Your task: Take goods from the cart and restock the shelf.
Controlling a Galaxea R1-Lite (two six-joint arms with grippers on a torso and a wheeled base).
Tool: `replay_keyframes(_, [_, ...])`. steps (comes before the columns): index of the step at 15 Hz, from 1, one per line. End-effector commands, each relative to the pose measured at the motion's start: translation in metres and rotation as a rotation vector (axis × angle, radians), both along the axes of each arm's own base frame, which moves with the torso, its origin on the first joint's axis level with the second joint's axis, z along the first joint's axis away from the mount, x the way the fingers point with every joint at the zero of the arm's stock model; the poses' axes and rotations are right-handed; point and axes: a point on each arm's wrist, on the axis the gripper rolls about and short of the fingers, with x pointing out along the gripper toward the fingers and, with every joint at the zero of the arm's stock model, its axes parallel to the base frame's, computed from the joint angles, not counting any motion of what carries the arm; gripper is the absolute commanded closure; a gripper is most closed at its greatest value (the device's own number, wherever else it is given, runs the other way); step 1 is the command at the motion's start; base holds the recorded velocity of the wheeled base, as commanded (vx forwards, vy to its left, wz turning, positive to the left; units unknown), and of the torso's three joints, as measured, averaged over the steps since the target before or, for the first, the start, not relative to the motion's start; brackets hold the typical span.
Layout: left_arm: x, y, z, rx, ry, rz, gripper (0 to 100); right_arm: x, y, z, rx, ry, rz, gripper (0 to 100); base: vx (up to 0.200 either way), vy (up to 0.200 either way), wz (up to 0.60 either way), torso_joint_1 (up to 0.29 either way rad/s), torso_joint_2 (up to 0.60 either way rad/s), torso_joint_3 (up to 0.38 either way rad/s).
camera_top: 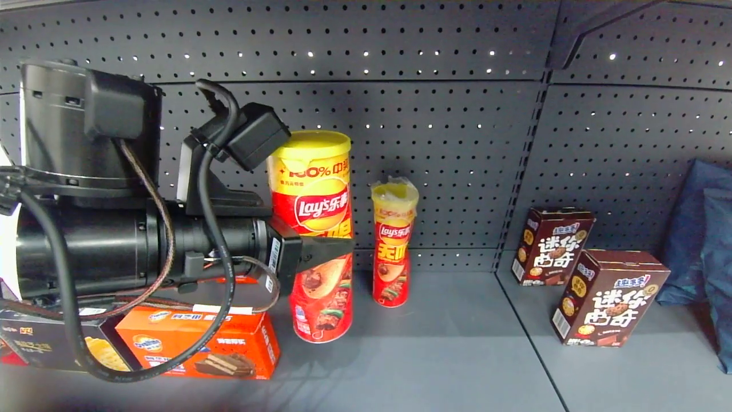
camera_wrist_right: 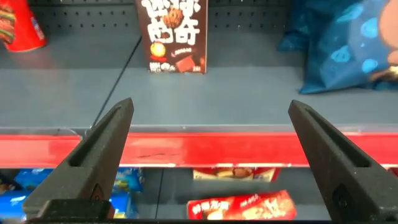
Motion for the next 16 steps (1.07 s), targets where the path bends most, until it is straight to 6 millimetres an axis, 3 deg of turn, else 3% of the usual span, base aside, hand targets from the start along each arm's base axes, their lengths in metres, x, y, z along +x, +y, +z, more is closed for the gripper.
replay_keyframes(1, [0.0,0.001,0.002,-0.004,-0.006,0.003,100,0.03,0.001,0.1,0.098,0.041,0.038,0,0.0,0.0,0.0,0.0,0.0,0.0])
replay_keyframes(3, [0.006,-0.003,-0.005,0.009,0.015,0.006,100,0.037,0.004,0.101,-0.028,0.075,0.213,0,0.0,0.0,0.0,0.0,0.0,0.0])
replay_keyframes(6, [0.01,0.003,-0.004,0.007,0.011,0.032,100,0.06,0.013,0.112,-0.032,0.144,0.431,0,0.0,0.0,0.0,0.0,0.0,0.0])
replay_keyframes(8, [0.014,0.005,-0.005,0.008,0.014,0.046,100,0.09,0.03,0.129,-0.046,0.201,0.566,0,0.0,0.0,0.0,0.0,0.0,0.0])
replay_keyframes(13, [0.021,0.005,-0.004,-0.004,0.001,0.053,100,0.161,0.076,0.157,-0.175,0.195,0.701,0,0.0,0.0,0.0,0.0,0.0,0.0])
replay_keyframes(16, [0.024,0.011,-0.006,-0.008,0.002,0.064,100,0.191,0.108,0.16,-0.194,0.204,0.829,0,0.0,0.0,0.0,0.0,0.0,0.0])
